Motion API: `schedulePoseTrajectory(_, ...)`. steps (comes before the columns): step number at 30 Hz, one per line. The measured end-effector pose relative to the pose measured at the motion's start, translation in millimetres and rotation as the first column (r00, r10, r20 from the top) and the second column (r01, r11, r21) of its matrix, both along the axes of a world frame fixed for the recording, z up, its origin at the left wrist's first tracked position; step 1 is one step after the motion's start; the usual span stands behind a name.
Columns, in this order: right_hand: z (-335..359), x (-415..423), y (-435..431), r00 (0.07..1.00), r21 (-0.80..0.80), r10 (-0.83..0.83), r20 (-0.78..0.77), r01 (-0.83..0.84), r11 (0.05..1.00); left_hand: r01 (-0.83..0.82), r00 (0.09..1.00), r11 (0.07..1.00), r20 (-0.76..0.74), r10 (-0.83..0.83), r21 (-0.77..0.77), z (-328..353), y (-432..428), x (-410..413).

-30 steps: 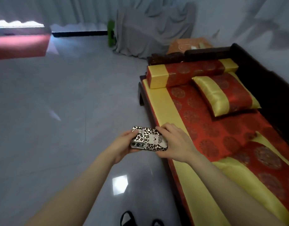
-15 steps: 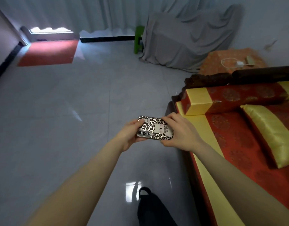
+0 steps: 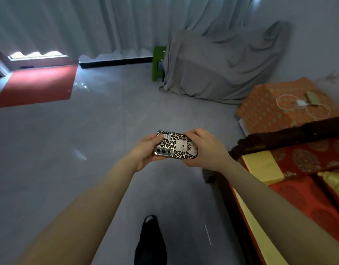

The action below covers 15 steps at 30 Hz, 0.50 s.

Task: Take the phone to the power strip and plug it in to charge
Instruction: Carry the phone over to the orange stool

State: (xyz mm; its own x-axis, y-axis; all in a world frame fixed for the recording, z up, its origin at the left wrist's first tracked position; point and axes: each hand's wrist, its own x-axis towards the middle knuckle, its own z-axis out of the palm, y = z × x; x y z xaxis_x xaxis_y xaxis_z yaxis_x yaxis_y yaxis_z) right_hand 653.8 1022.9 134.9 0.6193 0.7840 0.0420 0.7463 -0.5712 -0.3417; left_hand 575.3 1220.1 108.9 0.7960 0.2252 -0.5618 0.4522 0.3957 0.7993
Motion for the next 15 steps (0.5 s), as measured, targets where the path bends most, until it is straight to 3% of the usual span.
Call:
schedulePoseTrajectory(6,7,118,50,0.983,0.037,-0.181,-0.019,0.182,0.983,0.171,0.985,0.985,0.031,-0.171,0.008,9,61,152)
schedulePoseTrajectory(15,7,303,36,0.894,0.156,-0.440,-0.078,0.447,0.881,0.456,0.885,0.890,0.112,-0.452,-0.010,10,61,390)
